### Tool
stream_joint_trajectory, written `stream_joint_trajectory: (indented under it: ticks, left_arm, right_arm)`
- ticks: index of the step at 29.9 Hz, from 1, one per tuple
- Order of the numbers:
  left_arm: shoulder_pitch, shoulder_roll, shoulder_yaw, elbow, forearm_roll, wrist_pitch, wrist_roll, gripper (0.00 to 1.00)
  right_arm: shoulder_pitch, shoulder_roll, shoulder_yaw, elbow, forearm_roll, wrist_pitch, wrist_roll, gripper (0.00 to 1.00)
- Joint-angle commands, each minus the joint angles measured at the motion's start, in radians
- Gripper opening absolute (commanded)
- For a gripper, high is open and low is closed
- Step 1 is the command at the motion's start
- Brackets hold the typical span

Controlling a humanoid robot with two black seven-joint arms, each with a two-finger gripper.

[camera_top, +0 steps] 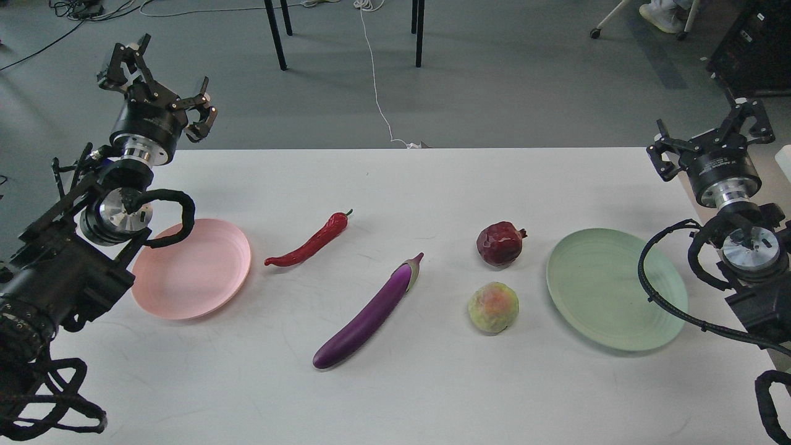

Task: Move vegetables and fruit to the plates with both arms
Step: 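Move the right gripper toward the dark red pomegranate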

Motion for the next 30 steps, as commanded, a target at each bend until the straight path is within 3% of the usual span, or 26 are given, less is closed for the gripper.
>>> stream_joint_trajectory:
  ticks: [1, 10, 20, 25, 30]
  left_arm:
    - [0.002, 0.011, 0.010, 0.001, 0.015, 0.005, 0.010, 0.98]
    - [-0.004, 0.012, 0.024, 0.001, 0.012, -0.022, -0.004, 0.98]
    - [-0.036, 0.014, 0.024, 0.061, 0.013, -0.022, 0.012, 0.98]
    - [-0.030, 0.015, 0.022, 0.057, 0.004, -0.022, -0.002, 0.98]
    - [-0.030, 0.022, 0.022, 0.050, 0.001, -0.022, -0.002, 0.98]
  right_arm:
    - [0.005, -0.001, -0.007, 0.001, -0.001, 0.000, 0.001, 0.99]
    - [0.135, -0.076, -0.110, 0.014, -0.016, 0.000, -0.005, 0.99]
    - [0.528, -0.077, -0.762, 0.031, -0.039, 0.000, -0.002, 0.99]
    - [0.626, -0.001, -0.948, 0.094, -0.245, 0.000, 0.008, 0.99]
    - [0.704, 0.022, -1.125, 0.215, -0.598, 0.000, 0.009, 0.99]
